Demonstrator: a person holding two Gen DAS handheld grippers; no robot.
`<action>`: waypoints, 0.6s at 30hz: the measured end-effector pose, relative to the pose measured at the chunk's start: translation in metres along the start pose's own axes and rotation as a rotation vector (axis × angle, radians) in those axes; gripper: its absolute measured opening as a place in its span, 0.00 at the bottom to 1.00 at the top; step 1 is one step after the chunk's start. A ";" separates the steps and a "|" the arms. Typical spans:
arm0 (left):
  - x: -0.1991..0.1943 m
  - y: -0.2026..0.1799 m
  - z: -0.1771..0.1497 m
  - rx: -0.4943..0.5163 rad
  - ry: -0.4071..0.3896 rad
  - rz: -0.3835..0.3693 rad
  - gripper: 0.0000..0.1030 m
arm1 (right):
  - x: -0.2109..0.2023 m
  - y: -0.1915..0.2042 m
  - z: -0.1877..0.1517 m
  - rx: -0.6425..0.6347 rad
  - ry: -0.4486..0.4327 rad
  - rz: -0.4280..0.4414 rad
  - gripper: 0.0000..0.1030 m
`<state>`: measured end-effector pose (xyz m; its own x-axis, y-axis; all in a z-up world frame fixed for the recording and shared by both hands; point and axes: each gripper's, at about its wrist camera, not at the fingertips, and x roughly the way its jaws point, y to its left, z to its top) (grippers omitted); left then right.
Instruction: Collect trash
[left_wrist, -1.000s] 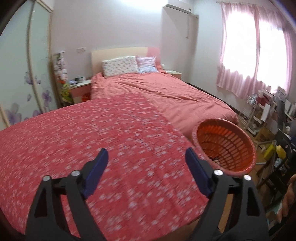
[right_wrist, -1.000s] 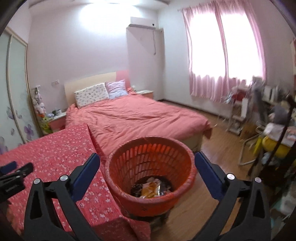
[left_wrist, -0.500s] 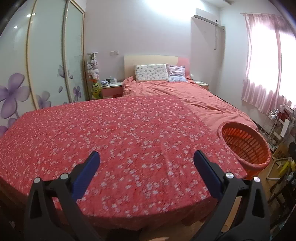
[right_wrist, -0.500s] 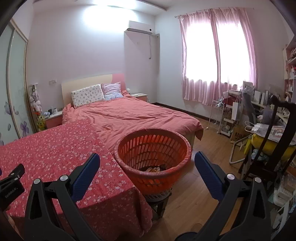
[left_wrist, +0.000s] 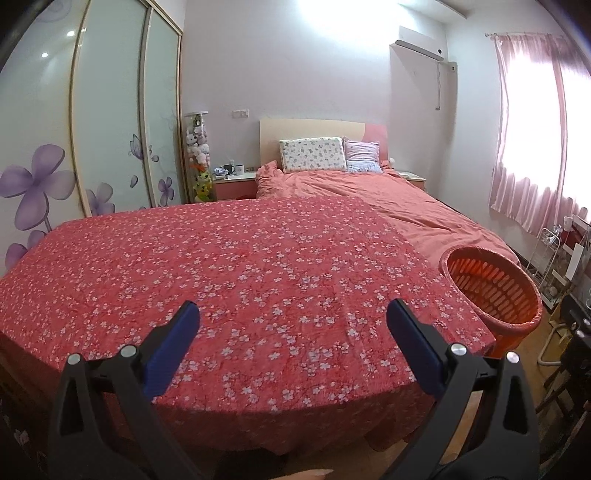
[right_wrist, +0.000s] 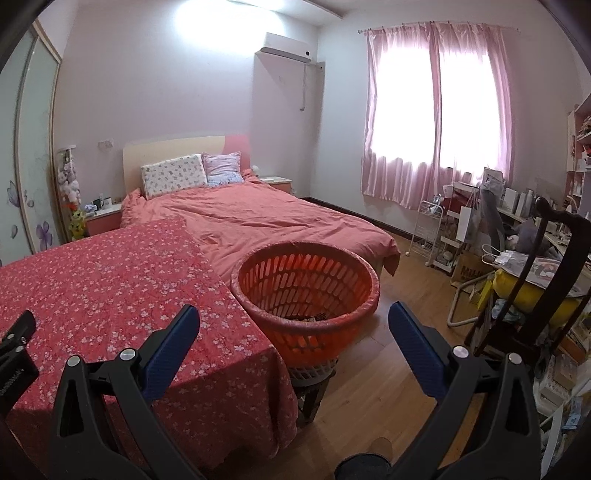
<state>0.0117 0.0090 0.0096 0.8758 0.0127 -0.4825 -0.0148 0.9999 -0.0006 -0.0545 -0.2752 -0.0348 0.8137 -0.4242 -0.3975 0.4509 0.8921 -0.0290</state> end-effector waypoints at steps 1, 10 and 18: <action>0.000 0.001 -0.001 -0.002 0.003 0.000 0.96 | 0.001 0.000 0.000 0.000 0.007 -0.004 0.98; 0.005 0.002 -0.008 -0.019 0.041 0.012 0.96 | 0.004 0.000 -0.008 -0.003 0.035 -0.020 0.98; 0.001 0.007 -0.012 -0.030 0.042 0.027 0.96 | 0.002 0.005 -0.012 0.002 0.069 0.041 0.98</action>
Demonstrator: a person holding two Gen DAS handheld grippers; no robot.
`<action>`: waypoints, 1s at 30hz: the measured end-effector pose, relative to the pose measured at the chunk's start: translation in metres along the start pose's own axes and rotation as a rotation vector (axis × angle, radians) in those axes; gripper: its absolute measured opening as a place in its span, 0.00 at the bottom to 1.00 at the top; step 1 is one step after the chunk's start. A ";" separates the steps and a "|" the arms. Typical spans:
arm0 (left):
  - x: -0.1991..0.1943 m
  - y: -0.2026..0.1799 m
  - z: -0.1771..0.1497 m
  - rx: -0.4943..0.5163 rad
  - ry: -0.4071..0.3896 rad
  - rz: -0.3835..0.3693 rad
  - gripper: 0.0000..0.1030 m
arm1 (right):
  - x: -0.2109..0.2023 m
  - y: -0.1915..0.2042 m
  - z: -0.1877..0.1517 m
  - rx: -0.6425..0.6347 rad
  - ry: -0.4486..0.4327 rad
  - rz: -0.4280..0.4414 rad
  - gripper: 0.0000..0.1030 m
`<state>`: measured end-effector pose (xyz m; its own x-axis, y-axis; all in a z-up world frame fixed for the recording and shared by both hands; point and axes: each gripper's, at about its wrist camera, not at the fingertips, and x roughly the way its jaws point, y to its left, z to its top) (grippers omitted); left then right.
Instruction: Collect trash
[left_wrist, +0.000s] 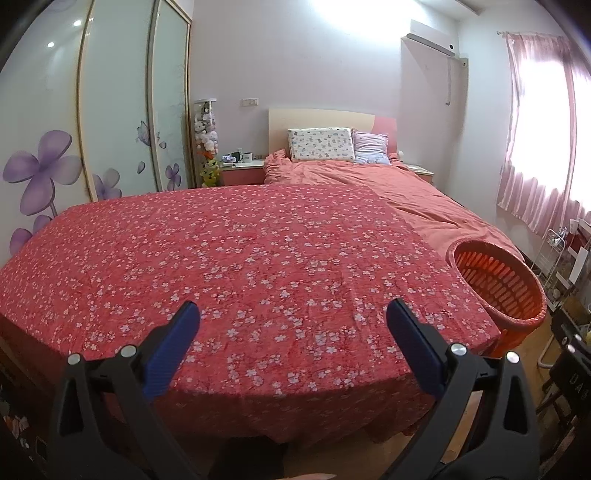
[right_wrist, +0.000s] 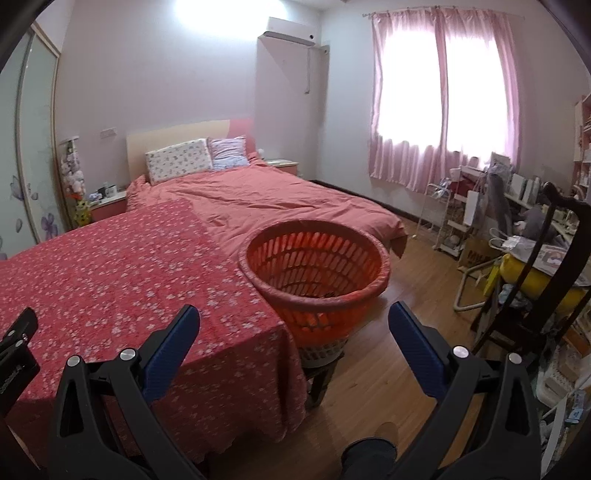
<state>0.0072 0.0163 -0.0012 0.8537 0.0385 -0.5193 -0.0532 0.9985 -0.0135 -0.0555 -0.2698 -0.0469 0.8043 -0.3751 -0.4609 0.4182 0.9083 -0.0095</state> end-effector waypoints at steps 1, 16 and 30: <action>0.000 0.001 -0.001 -0.003 0.001 0.002 0.96 | 0.000 0.001 -0.001 -0.003 0.003 0.007 0.98; -0.007 0.011 -0.009 -0.026 0.008 0.004 0.96 | -0.007 0.011 -0.004 -0.016 0.008 0.000 0.98; -0.015 0.008 -0.011 -0.020 0.001 -0.006 0.96 | -0.008 0.007 -0.007 -0.019 0.017 -0.017 0.98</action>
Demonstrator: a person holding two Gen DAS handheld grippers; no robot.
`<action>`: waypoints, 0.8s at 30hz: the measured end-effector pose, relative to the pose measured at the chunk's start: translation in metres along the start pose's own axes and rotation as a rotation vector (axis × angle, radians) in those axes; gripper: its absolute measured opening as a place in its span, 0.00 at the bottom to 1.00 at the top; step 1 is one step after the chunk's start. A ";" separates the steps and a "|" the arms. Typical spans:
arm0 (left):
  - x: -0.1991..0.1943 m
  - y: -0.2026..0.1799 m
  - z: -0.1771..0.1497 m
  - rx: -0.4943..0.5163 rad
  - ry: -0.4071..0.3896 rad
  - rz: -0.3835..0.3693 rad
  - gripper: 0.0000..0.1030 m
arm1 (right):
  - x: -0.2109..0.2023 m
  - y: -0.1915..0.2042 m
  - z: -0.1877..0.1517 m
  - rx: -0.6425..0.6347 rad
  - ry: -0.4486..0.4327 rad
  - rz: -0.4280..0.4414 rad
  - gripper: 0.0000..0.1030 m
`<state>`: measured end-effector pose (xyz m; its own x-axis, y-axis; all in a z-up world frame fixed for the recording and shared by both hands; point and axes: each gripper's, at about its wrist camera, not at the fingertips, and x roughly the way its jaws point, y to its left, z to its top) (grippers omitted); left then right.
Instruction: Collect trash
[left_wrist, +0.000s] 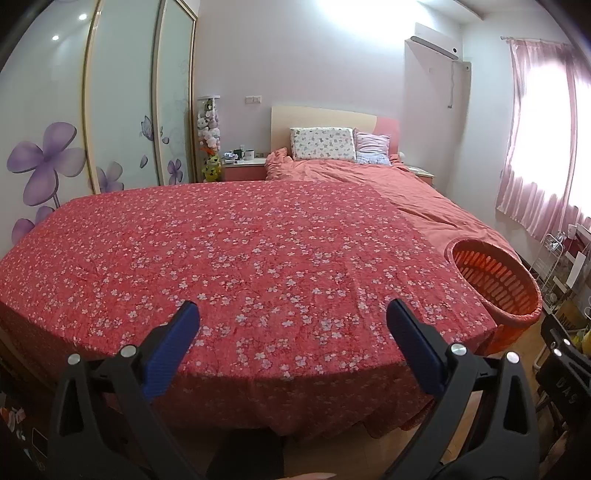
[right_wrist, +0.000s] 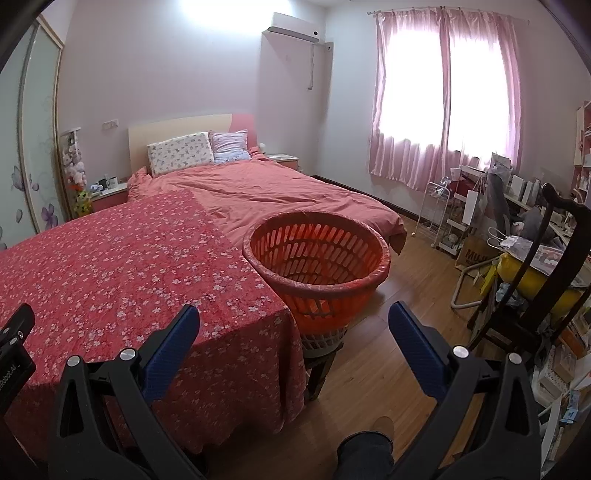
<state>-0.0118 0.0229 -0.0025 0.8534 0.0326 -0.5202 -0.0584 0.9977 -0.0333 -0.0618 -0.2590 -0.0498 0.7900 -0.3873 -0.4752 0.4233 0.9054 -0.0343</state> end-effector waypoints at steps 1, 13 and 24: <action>-0.001 0.000 0.000 0.001 -0.002 -0.001 0.96 | 0.000 0.000 0.000 0.000 0.000 0.001 0.98; -0.008 -0.004 0.001 0.008 -0.023 -0.010 0.96 | -0.001 -0.001 0.000 0.006 -0.002 0.001 0.98; -0.011 -0.007 0.001 0.007 -0.027 -0.019 0.96 | -0.001 -0.002 0.001 0.006 -0.002 0.002 0.98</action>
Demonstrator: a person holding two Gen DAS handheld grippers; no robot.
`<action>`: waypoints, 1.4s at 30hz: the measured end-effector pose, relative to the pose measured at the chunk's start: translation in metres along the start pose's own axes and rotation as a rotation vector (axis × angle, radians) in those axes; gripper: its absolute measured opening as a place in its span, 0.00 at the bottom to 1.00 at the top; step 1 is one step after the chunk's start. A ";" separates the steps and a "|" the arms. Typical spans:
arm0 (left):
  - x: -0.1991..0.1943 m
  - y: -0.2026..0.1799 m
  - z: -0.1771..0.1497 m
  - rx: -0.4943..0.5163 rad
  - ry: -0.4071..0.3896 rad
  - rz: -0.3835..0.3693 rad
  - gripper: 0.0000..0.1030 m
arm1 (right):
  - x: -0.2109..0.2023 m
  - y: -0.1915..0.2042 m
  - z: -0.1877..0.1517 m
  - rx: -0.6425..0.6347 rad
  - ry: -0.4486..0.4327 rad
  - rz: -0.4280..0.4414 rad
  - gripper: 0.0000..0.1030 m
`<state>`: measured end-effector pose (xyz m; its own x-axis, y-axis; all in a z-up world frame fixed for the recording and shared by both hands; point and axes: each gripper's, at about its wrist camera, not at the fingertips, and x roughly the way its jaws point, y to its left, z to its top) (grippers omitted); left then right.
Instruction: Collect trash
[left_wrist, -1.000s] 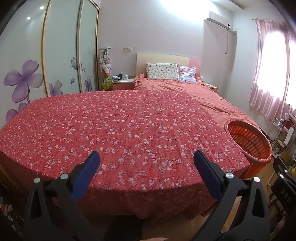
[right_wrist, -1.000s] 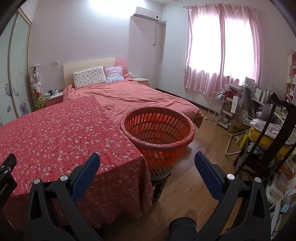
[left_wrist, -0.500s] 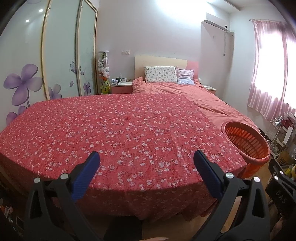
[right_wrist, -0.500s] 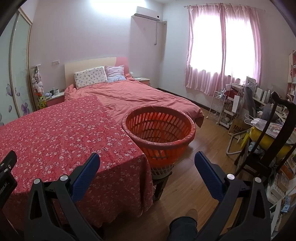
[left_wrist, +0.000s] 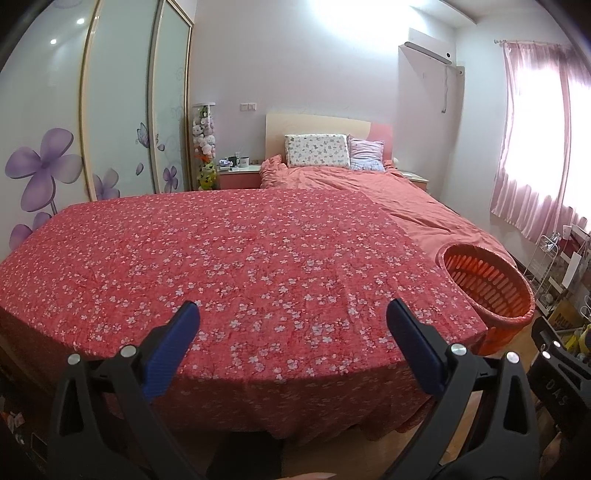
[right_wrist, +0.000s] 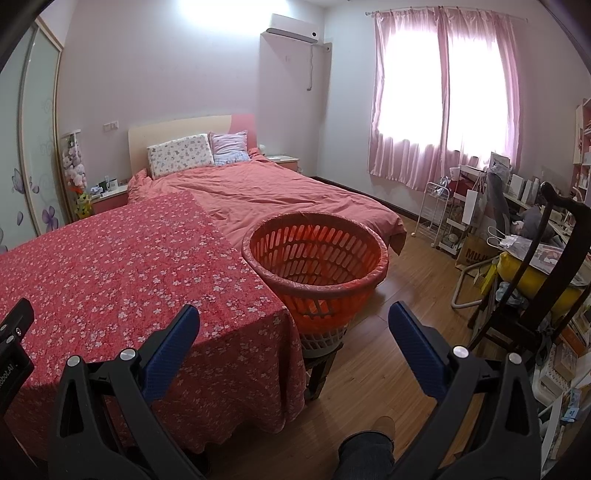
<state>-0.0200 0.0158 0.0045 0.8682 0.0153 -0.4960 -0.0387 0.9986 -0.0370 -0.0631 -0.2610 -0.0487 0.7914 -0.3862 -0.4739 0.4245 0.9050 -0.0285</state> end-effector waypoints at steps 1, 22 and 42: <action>0.000 0.000 0.000 0.000 0.000 0.000 0.96 | 0.000 0.000 0.000 0.000 -0.001 0.000 0.98; -0.001 0.001 0.001 0.004 -0.003 -0.006 0.96 | 0.000 -0.001 0.000 0.002 -0.002 0.000 0.98; -0.001 0.003 0.002 0.009 0.002 -0.007 0.96 | -0.001 0.000 0.000 0.003 -0.001 0.000 0.98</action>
<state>-0.0201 0.0193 0.0062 0.8675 0.0078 -0.4973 -0.0277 0.9991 -0.0326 -0.0636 -0.2608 -0.0481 0.7918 -0.3866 -0.4729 0.4259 0.9044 -0.0262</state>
